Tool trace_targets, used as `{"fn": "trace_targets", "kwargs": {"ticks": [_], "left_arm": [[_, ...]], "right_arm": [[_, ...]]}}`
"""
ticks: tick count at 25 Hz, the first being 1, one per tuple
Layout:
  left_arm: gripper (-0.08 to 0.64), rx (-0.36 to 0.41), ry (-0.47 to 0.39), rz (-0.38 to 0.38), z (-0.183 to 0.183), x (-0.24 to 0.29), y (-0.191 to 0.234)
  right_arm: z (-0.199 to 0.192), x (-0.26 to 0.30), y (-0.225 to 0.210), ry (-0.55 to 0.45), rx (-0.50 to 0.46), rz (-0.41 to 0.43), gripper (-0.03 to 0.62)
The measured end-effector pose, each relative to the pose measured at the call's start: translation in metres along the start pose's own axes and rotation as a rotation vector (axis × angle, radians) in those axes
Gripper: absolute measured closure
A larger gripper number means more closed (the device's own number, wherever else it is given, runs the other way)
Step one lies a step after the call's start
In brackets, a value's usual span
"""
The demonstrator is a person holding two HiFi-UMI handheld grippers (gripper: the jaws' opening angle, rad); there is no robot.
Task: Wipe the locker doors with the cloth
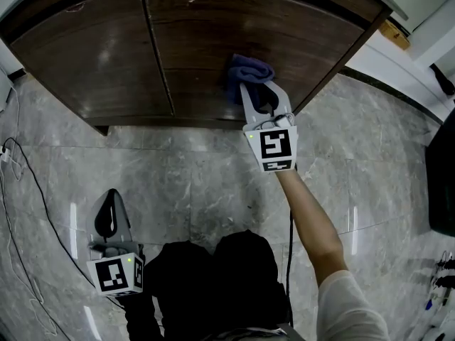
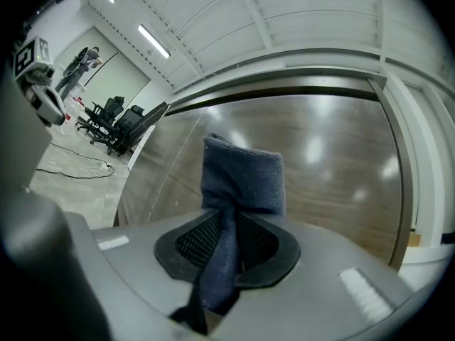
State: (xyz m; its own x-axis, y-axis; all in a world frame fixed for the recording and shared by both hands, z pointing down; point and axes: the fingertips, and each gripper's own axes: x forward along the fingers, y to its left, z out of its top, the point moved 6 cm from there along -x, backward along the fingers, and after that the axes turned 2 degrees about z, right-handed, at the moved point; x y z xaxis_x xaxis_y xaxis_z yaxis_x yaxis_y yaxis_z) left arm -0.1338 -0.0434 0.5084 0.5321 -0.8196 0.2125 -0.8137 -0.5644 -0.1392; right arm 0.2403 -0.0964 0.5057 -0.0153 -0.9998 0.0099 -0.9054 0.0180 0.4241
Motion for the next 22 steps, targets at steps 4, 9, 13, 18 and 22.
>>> {"fn": "trace_targets", "kwargs": {"ticks": [4,9,13,18,22], "left_arm": [[0.558,0.001,0.010,0.000,-0.003,0.001,0.000],[0.558,0.006,0.021,0.007,-0.006,0.001,0.004],[0.558,0.008,0.025,0.011,-0.007,0.002,0.005],[0.558,0.007,0.036,0.009,-0.010,0.002,0.004],[0.558,0.009,0.044,0.012,-0.013,0.003,0.006]], "right_arm": [[-0.025,0.002,0.015,0.035,0.015,0.024,0.522],[-0.050,0.004,0.030,0.073,0.034,0.048,0.522],[-0.066,0.006,0.041,0.091,0.055,0.063,0.522],[-0.090,0.010,0.058,0.138,0.072,0.094,0.522],[-0.120,0.012,0.076,0.209,0.090,0.127,0.522]]}}
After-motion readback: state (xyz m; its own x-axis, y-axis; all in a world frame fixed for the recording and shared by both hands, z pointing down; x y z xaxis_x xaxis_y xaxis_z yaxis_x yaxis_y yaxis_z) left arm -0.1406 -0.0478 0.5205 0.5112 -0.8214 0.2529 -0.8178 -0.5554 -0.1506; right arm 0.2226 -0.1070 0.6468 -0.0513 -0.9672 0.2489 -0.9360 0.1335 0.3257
